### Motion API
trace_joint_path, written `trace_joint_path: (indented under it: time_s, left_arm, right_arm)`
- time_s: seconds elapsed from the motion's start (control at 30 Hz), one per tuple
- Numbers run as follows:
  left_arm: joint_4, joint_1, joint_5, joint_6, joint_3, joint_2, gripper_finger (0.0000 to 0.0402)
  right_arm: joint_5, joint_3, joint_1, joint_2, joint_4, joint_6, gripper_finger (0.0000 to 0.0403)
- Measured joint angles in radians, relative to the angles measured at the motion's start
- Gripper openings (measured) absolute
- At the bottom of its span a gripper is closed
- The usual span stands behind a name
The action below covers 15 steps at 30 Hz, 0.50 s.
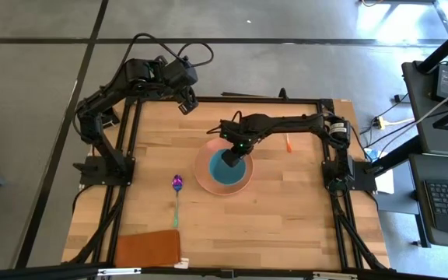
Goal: Set table place
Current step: Put the blue bowl on top of the orange plate
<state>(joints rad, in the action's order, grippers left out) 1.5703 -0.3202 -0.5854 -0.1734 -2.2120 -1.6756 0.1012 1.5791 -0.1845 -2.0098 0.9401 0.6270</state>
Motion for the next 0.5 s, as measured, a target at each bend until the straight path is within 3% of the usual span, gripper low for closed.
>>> trace_joint_path:
  time_s: [0.5]
  left_arm:
    - [0.0,0.0,0.0,0.0,0.0,0.0,0.0149]
  right_arm:
    - [-0.002,0.0,0.0,0.0,-0.027,-0.003,0.0035]
